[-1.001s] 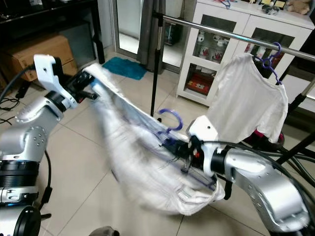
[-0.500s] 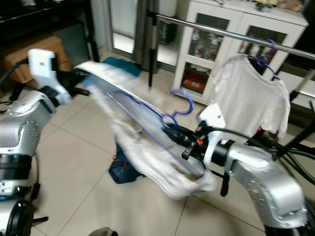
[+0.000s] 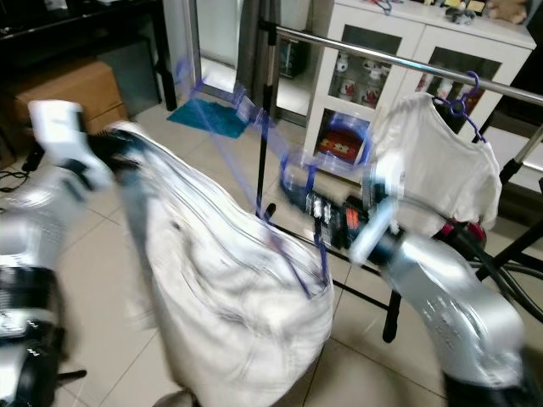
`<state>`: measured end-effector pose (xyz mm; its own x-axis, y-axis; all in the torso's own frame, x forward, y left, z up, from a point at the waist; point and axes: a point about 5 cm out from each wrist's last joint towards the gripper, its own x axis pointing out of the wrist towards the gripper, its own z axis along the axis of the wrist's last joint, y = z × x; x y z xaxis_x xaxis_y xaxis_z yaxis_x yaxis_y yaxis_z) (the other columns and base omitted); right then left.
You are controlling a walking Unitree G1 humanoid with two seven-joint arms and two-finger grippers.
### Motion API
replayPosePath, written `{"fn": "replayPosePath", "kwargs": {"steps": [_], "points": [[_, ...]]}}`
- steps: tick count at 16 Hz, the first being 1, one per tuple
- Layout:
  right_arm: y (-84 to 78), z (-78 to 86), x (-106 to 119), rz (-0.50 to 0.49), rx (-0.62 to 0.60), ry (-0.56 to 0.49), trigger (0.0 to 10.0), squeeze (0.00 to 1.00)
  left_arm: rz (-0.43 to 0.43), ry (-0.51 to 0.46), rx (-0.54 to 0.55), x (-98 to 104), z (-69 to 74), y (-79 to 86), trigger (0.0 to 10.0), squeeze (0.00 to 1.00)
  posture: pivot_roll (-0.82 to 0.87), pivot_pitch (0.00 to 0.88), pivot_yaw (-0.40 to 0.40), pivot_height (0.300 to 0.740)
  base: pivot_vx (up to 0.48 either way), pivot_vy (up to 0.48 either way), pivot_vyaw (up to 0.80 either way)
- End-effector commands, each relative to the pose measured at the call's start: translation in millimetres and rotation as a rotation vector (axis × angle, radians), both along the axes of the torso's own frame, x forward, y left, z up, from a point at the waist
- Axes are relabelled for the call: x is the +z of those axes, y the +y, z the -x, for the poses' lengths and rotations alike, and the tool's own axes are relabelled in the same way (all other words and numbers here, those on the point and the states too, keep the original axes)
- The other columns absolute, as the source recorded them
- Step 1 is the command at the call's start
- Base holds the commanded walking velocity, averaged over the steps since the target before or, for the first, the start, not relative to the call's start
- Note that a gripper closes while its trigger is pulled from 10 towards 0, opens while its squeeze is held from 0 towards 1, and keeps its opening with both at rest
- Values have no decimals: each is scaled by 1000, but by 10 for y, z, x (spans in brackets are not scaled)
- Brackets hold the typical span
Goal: Hang hanger
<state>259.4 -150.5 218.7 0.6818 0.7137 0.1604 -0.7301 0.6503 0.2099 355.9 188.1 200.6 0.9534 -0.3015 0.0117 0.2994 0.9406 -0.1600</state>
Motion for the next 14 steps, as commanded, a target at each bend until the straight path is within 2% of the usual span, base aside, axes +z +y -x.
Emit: {"fn": "replayPosePath", "kwargs": {"steps": [1, 2, 4, 5, 7, 8, 9, 10, 12, 14], "points": [[-72, -111, 36, -101, -141, 19, 0, 0, 58, -66, -123, 166, 47, -320, 0, 0, 43, 0, -26, 740, 0, 0, 0], [-71, -138, 52, -146, -166, 24, 0, 0, 77, -65, -154, 168, 65, -406, 0, 0, 43, 0, -26, 740, 0, 0, 0], [-72, -191, 97, -266, -235, 29, 0, 0, 108, -68, -254, 170, 146, -691, 0, 0, 46, 0, -30, 740, 0, 0, 0], [-84, -206, 98, -257, -282, 27, 0, 0, 117, -73, -262, 179, 176, -746, 0, 0, 45, 0, -27, 740, 0, 0, 0], [-195, -243, -30, -53, -433, 45, 0, 0, 96, -68, -199, 132, 233, -687, 0, 0, 51, 0, -42, 740, 0, 0, 0], [-261, -251, -130, -33, -483, 116, 10000, 0, 72, -71, -163, 98, 259, -638, 0, 0, 57, 0, -54, 740, 0, 0, 0], [-358, -211, -269, -17, -555, 192, 10000, 0, 13, -69, -104, 23, 335, -557, 2980, 0, 63, 0, -65, 740, 0, 0, 0], [-401, -93, -398, 53, -602, 215, 10000, 0, -37, -43, -58, -99, 470, -484, 10000, 0, 65, 0, -71, 740, 0, 0, 0], [-367, 47, -562, 158, -710, 244, 10000, 0, -43, -16, -47, -253, 724, -456, 10000, 0, 64, 0, -71, 740, 0, 0, -400], [-337, 47, -533, 200, -742, 193, 10000, 0, -21, -14, -30, -286, 804, -475, 10000, 0, 68, 0, -65, 740, 0, 0, -800]]}}
